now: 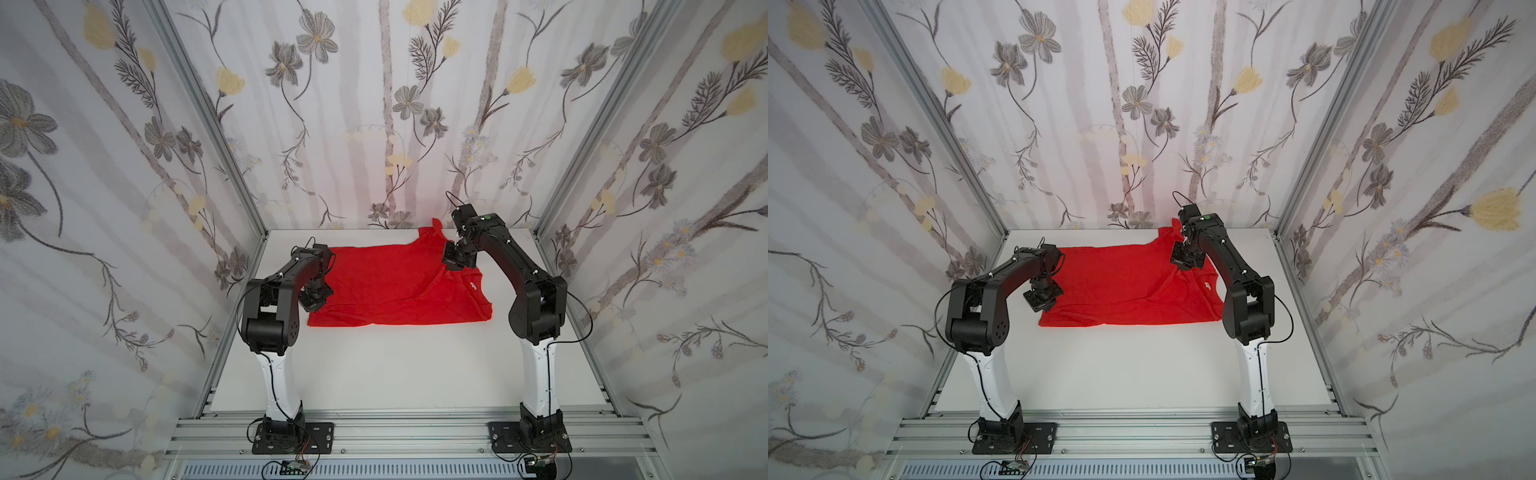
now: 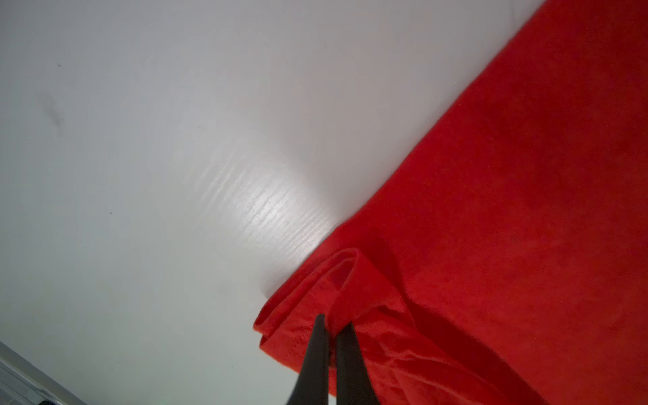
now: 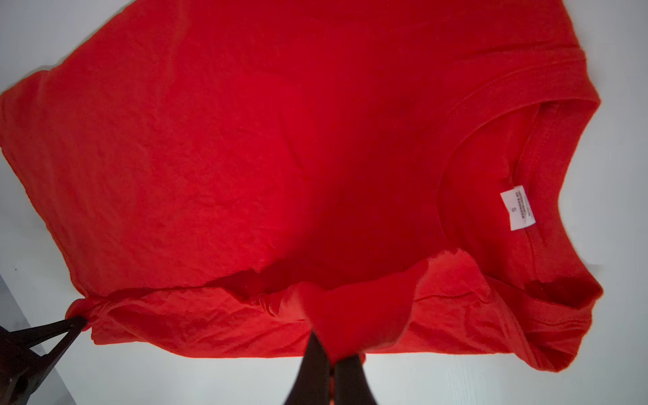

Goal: Fold and stack t-shirts
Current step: Fold the T-shirt.

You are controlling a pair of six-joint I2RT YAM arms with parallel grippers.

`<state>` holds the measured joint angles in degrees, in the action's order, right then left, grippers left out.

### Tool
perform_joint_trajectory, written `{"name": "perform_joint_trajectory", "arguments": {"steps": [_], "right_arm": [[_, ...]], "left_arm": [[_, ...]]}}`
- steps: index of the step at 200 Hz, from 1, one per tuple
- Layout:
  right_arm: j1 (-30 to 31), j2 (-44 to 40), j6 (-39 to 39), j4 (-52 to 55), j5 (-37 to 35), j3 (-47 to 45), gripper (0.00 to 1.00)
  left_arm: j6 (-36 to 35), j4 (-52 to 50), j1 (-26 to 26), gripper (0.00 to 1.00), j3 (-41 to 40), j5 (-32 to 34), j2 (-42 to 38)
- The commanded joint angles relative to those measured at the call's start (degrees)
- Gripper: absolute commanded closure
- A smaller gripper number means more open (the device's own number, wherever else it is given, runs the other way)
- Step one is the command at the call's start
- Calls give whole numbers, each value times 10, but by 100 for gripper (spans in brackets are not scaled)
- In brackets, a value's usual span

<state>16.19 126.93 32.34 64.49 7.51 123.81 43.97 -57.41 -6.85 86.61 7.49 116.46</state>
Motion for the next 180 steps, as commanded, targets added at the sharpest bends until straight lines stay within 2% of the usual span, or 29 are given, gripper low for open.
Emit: {"name": "perform_joint_trajectory", "arguments": {"steps": [1, 40, 78, 90, 95, 103, 113, 126, 147, 149, 153, 167, 180], "right_arm": [[0, 18, -9, 3, 0, 20, 100], [1, 53, -4, 3, -4, 49, 100], [2, 99, -11, 3, 3, 104, 100], [2, 113, -14, 2, 5, 117, 100], [1, 120, -15, 2, 6, 122, 100], [-1, 133, -14, 2, 14, 132, 86], [-4, 151, -14, 3, 25, 149, 73], [-12, 175, -10, 2, 43, 176, 47], [-27, 197, -3, 2, 69, 217, 20], [-28, 198, -2, 3, 72, 222, 11], [-31, 198, -2, 4, 73, 226, 1], [-38, 187, -3, 2, 78, 230, 0], [-42, 171, -11, 3, 86, 230, 0]], "left_arm": [[8, -10, 2, 100, 10, 15, 6], [53, -17, 3, 100, -5, 62, -17], [53, -17, 7, 100, -8, 39, -3], [55, -11, 7, 86, -14, 33, -7], [57, -8, 7, 77, -18, 31, -10], [59, -4, 7, 58, -23, 30, -17], [61, -3, 7, 37, -25, 31, -28], [64, -2, 7, 18, -26, 37, -44], [74, -16, 8, 9, -19, 49, -71], [77, -18, 8, 7, -19, 50, -74], [80, -18, 10, 6, -21, 50, -80], [99, -17, 14, 4, -29, 49, -107], [116, -7, 17, 4, -70, 46, -141]]}}
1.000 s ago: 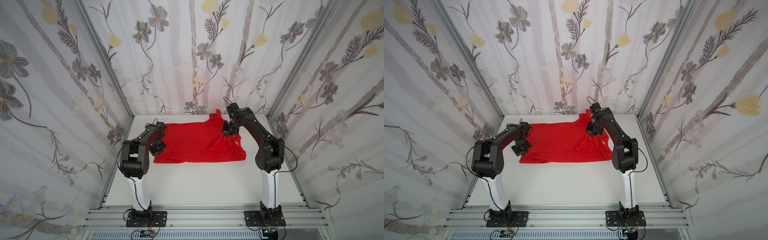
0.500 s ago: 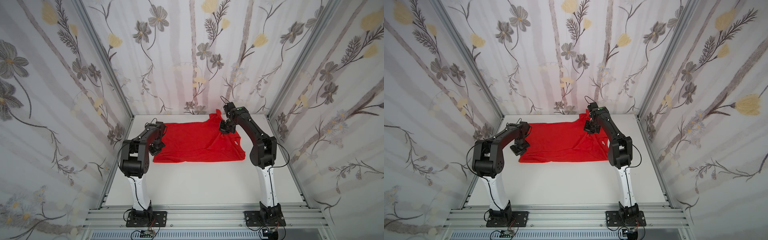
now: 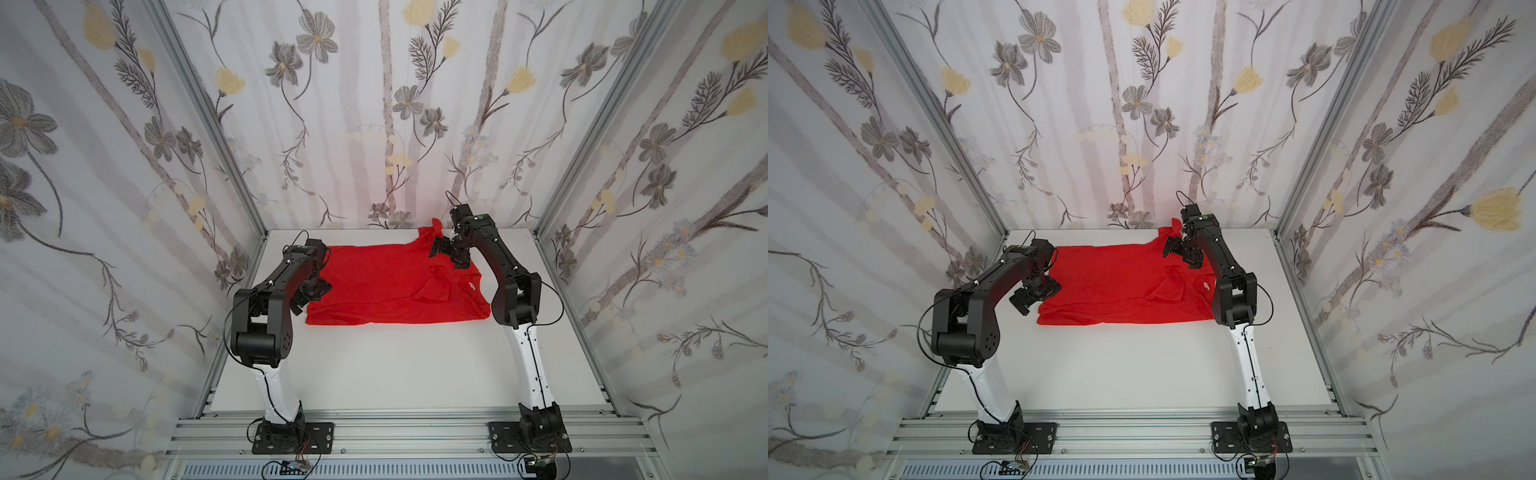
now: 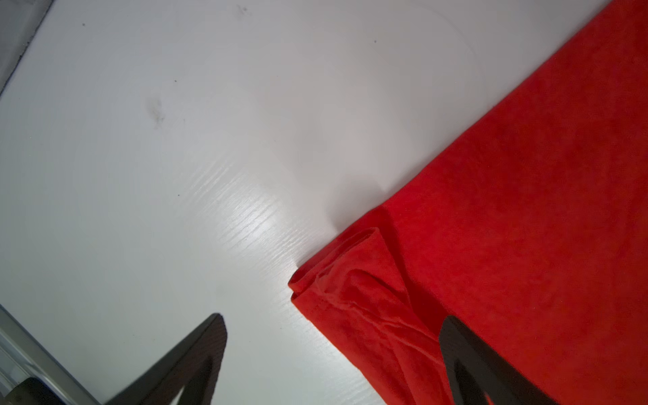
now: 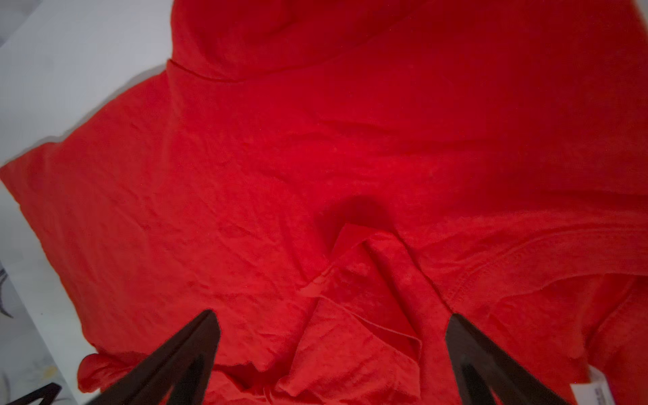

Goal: Fold and stack t-shirts
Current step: Fold the T-shirt.

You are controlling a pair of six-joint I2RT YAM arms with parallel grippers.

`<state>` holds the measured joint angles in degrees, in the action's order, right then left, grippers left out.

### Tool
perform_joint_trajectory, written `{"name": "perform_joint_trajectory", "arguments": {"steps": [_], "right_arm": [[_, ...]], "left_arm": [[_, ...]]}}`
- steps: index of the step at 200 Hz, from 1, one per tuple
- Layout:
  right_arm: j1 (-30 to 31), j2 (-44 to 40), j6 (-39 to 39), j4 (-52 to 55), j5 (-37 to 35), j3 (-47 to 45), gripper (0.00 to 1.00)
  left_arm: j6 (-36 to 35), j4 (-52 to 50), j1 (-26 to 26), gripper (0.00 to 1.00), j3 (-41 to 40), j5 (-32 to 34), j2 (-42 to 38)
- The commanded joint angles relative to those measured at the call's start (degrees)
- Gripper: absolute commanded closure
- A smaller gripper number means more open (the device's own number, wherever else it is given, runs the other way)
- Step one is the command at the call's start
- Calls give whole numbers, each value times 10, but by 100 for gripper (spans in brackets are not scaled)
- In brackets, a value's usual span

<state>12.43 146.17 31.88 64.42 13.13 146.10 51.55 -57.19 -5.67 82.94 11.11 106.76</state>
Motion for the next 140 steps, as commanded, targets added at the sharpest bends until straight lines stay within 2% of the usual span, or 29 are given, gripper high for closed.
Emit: {"name": "perform_joint_trajectory", "arguments": {"steps": [1, 21, 35, 65, 83, 100, 140], "right_arm": [[-4, -23, -7, 3, 31, 6, 0], [-10, -77, -31, 4, 41, -38, 0], [-13, -139, -46, 4, 19, -128, 0], [-36, -257, -75, -10, -14, -330, 4], [-57, -297, -89, -39, 11, -432, 8], [-78, -323, -96, -65, 35, -506, 10], [-107, -351, -99, -115, 77, -599, 11]], "left_arm": [[42, -7, 6, 4, -36, 9, -47], [67, 34, 19, 7, -110, -33, -108], [79, 68, 37, 12, -170, -76, -148], [50, 151, 62, 21, -276, -170, -198], [33, 174, 71, 27, -299, -192, -197], [30, 207, 79, 27, -310, -206, -194], [15, 240, 86, 30, -300, -205, -162]]}}
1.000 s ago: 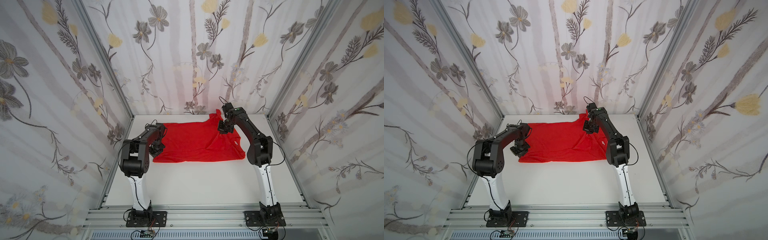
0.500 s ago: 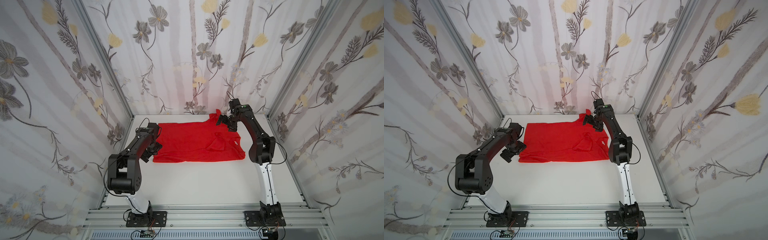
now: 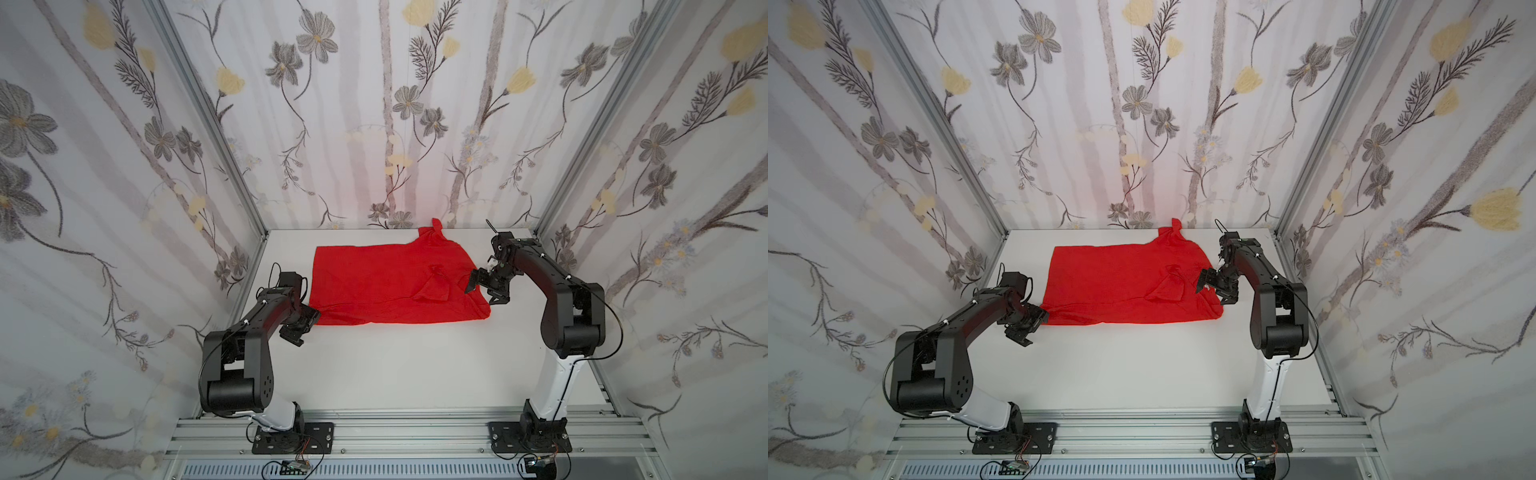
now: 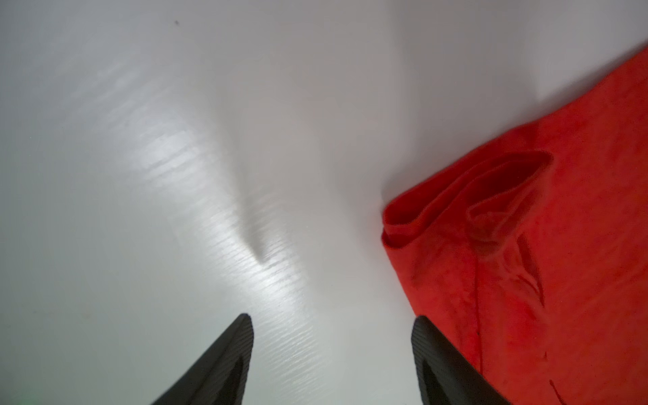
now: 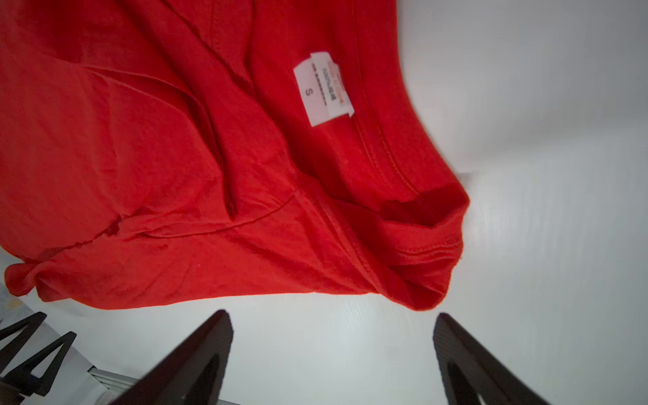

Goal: Fold and stack t-shirts
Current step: Fold the T-shirt, then move the T-shirt to the center of the board.

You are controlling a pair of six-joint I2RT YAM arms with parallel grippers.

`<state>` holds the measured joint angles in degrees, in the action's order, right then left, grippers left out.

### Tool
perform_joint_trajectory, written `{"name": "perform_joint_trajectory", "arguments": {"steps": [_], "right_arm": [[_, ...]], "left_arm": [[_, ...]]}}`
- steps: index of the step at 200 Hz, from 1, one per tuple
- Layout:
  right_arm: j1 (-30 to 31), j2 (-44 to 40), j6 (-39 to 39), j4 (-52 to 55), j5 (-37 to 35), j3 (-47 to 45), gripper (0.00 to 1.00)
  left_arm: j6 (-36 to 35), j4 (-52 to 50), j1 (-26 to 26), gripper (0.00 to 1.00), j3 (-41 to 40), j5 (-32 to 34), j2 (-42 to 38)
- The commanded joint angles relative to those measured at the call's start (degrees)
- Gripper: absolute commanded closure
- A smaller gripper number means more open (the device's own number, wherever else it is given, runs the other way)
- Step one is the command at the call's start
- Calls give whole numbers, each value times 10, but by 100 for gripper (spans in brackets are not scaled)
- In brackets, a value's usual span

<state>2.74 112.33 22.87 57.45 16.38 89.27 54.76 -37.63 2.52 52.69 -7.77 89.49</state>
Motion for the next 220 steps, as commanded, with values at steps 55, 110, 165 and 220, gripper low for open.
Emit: {"name": "perform_joint_trajectory", "arguments": {"steps": [55, 110, 165, 220], "right_arm": [[-41, -26, -12, -66, 68, -71, 15], [-49, -15, -33, -70, 104, -105, 19], [-49, 5, -37, -70, 84, -109, 24], [-54, -18, -60, -64, 46, -146, 24]], "left_arm": [[-30, 60, 15, 47, 2, -10, 58], [-54, 75, 18, 71, 20, -2, 106], [-59, 64, 18, 100, 31, 6, 119], [-66, 46, 18, 100, 48, 12, 127]]}}
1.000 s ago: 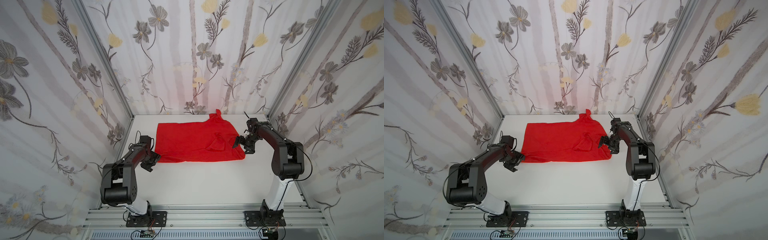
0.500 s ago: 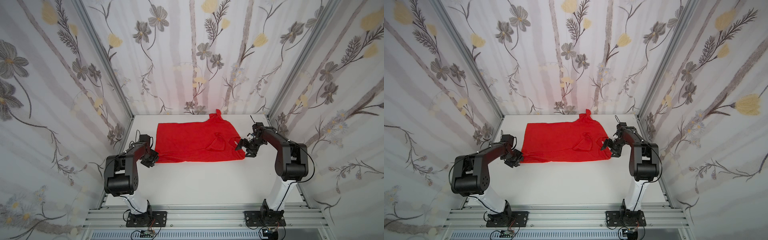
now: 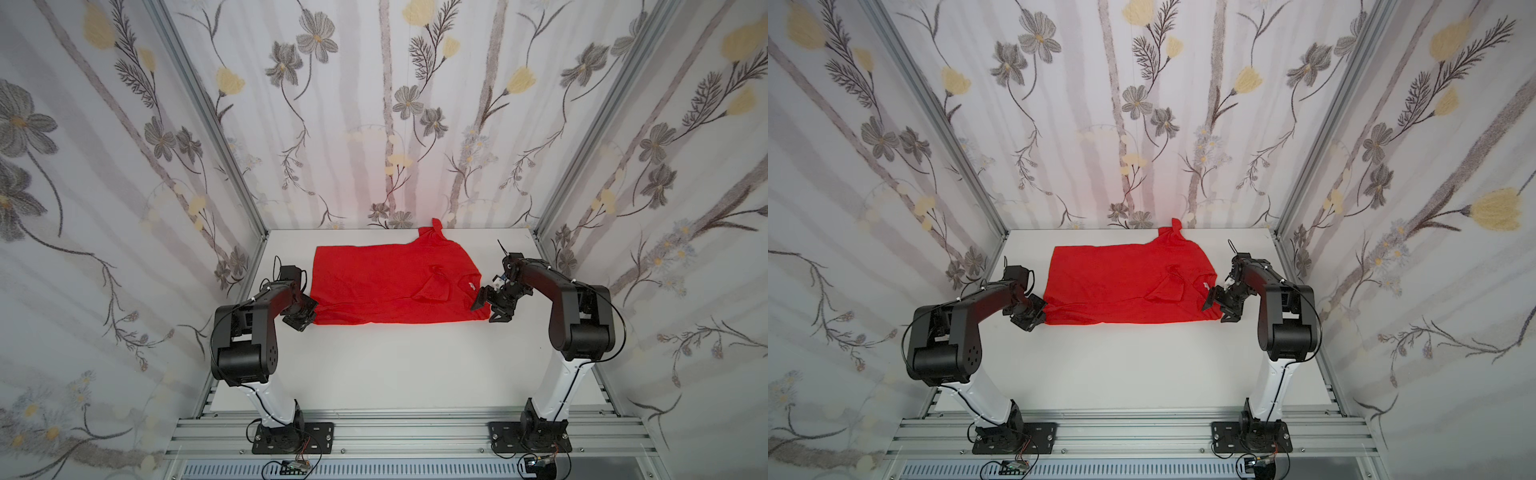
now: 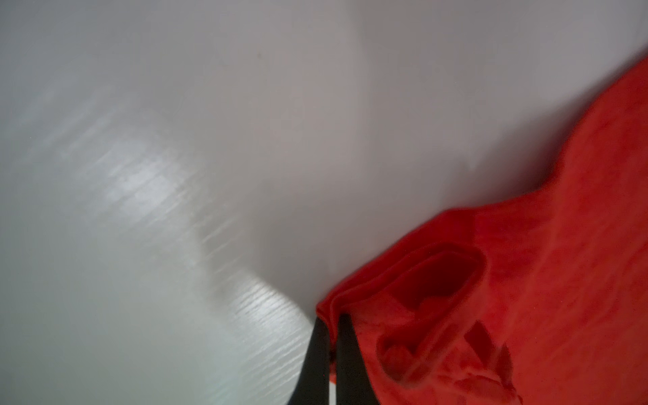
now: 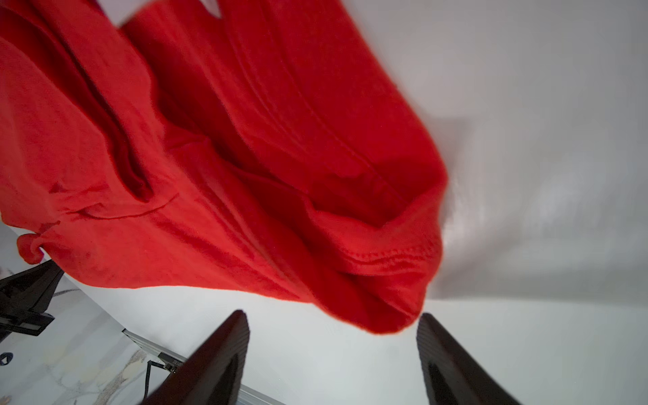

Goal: Fold and stack t-shirts
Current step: Move the T-shirt to the center of the board.

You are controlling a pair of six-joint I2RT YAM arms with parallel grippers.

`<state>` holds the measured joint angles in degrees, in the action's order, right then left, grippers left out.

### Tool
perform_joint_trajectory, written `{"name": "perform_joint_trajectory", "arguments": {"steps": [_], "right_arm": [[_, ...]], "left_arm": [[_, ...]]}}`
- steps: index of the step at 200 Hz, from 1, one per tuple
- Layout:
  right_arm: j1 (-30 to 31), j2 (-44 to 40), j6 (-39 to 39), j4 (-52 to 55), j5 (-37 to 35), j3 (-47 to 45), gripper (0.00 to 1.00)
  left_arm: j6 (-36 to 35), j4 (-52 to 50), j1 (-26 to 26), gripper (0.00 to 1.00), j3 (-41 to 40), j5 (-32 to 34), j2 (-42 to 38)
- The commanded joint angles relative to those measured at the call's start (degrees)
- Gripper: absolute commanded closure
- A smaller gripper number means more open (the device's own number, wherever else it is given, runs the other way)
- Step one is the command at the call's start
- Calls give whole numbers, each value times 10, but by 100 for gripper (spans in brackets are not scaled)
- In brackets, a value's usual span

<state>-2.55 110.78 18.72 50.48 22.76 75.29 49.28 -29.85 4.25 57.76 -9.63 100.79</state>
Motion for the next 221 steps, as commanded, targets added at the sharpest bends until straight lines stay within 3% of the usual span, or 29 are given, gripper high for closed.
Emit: {"name": "perform_joint_trajectory", "arguments": {"steps": [1, 37, 60, 84, 94, 107, 122, 136, 173, 221], "right_arm": [[-2, -1, -19, 6, -19, -6, 24], [-7, 14, -24, 2, -26, 4, 28], [-6, 36, -21, -11, -22, 14, 44], [-4, 55, -19, -17, -15, 18, 49], [-4, 60, -19, -19, -18, 19, 55], [-4, 61, -19, -19, -21, 20, 77], [-4, 53, -18, -18, -22, 25, 92], [-5, 34, -16, -15, -28, 36, 100], [-9, -22, -14, 43, -66, 83, 100], [-15, -64, -12, 73, -98, 57, 100]], "left_arm": [[-12, -32, 1, 100, -2, 31, 14], [-20, -40, 1, 100, 2, 33, 19], [-23, -42, 1, 100, 1, 32, 23], [-23, -41, 0, 100, 1, 31, 26], [-23, -43, 1, 100, 2, 31, 25], [-25, -45, 1, 100, 4, 34, 24], [-28, -55, 1, 100, 11, 40, 20], [-37, -78, 0, 100, 25, 50, 12], [-66, -150, 1, 100, 68, 115, -41], [-58, -191, 1, 100, 63, 124, -87]]}}
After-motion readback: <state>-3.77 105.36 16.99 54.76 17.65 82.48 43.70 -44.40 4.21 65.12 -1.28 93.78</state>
